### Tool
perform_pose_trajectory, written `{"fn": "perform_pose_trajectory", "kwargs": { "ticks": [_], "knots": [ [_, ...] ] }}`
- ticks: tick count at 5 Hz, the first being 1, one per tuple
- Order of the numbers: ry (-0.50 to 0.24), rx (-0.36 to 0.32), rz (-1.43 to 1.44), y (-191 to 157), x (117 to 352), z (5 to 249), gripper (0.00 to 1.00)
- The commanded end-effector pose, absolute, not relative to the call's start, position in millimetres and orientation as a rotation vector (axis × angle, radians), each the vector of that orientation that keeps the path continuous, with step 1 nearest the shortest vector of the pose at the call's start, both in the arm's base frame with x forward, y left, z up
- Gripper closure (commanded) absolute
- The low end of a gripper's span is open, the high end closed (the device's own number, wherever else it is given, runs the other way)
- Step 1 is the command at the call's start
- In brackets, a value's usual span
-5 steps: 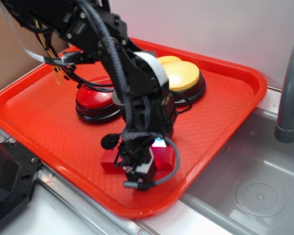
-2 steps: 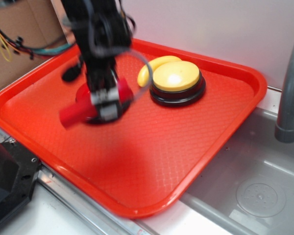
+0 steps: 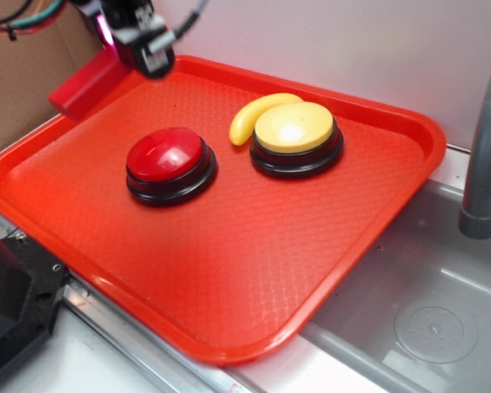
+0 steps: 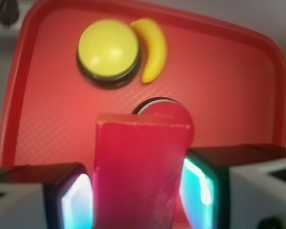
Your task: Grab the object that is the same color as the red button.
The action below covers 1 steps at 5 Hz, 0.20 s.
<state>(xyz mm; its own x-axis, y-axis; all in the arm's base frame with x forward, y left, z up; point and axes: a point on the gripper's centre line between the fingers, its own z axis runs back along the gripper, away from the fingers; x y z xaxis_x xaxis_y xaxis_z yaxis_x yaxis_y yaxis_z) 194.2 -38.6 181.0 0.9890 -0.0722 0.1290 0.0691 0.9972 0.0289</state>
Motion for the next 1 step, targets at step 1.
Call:
{"fn": "perform_pose_trajectory", "kwargs": {
  "ticks": [1],
  "knots": [
    [-0.208,-0.001,0.172,-17.2,199.2,213.2,1.00]
  ]
}}
